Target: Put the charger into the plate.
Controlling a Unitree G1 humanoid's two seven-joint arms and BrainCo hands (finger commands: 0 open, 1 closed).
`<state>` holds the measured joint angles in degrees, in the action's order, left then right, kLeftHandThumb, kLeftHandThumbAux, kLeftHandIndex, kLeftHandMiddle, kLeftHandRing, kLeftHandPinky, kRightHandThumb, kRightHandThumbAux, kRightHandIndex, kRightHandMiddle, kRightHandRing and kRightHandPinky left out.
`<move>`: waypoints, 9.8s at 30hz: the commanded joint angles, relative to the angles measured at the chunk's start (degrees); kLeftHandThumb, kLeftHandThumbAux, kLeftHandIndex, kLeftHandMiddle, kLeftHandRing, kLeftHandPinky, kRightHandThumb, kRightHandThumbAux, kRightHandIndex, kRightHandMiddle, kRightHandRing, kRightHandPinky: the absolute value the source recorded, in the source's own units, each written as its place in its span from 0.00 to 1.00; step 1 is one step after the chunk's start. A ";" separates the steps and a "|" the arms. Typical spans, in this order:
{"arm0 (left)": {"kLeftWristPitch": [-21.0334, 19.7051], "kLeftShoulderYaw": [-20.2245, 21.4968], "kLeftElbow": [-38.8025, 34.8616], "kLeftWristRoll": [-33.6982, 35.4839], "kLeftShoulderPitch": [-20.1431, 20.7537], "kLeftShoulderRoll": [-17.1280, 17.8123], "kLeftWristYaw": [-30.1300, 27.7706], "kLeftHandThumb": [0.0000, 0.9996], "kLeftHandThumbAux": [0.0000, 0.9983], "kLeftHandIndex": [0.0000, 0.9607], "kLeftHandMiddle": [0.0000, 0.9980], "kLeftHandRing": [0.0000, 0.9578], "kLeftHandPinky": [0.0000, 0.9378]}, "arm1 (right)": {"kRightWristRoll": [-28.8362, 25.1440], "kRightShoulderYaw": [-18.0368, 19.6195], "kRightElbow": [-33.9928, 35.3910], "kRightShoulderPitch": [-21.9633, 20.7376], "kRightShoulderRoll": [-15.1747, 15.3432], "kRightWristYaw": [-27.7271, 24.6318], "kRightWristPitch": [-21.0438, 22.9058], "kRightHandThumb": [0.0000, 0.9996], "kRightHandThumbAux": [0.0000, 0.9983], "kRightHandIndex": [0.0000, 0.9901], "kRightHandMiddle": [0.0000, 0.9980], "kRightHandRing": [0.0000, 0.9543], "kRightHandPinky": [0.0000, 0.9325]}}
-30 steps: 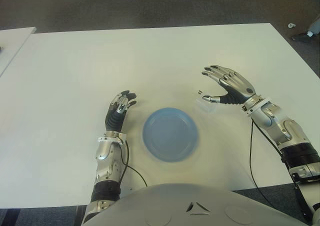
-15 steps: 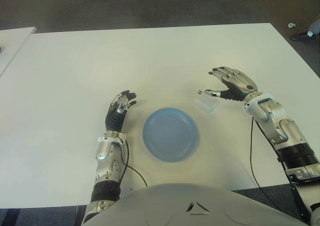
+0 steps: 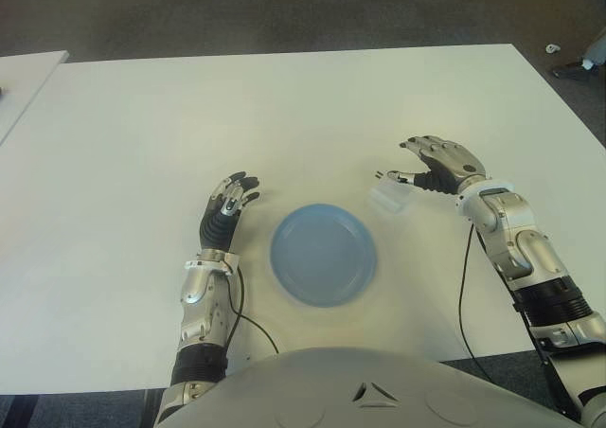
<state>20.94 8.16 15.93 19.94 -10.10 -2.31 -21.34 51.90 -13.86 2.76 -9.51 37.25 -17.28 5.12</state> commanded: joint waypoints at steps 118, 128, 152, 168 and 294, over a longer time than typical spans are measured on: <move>-1.85 0.14 0.01 0.64 -1.84 1.10 -1.54 0.00 0.48 0.30 0.33 0.30 0.29 | 10.89 -9.58 -8.86 2.00 -10.26 7.72 13.64 0.29 0.10 0.00 0.00 0.00 0.00; -2.84 0.49 -0.54 0.56 -2.05 1.28 -0.90 0.00 0.47 0.29 0.33 0.30 0.30 | 10.46 -9.49 -6.60 3.66 -8.96 6.06 13.59 0.30 0.11 0.00 0.00 0.00 0.00; -4.53 0.84 -1.84 0.80 -2.39 1.10 -0.39 0.00 0.47 0.28 0.32 0.29 0.29 | 9.46 -8.45 -4.04 6.04 -7.81 2.46 13.79 0.34 0.15 0.00 0.00 0.00 0.09; -4.54 1.00 -2.65 0.28 -2.70 1.11 0.10 0.00 0.47 0.27 0.31 0.29 0.28 | 9.56 -8.57 -3.85 6.49 -7.27 4.31 12.37 0.43 0.24 0.00 0.13 0.26 0.57; -3.03 1.86 -0.74 3.05 -1.49 -0.99 -1.30 0.00 0.49 0.25 0.28 0.27 0.27 | 0.18 -2.59 22.75 -4.52 -13.94 3.16 8.94 0.86 0.68 0.40 0.54 0.90 0.90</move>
<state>18.82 10.22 13.93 23.60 -10.98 -2.88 -23.41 51.59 -14.85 23.08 -15.42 24.91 -12.58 14.20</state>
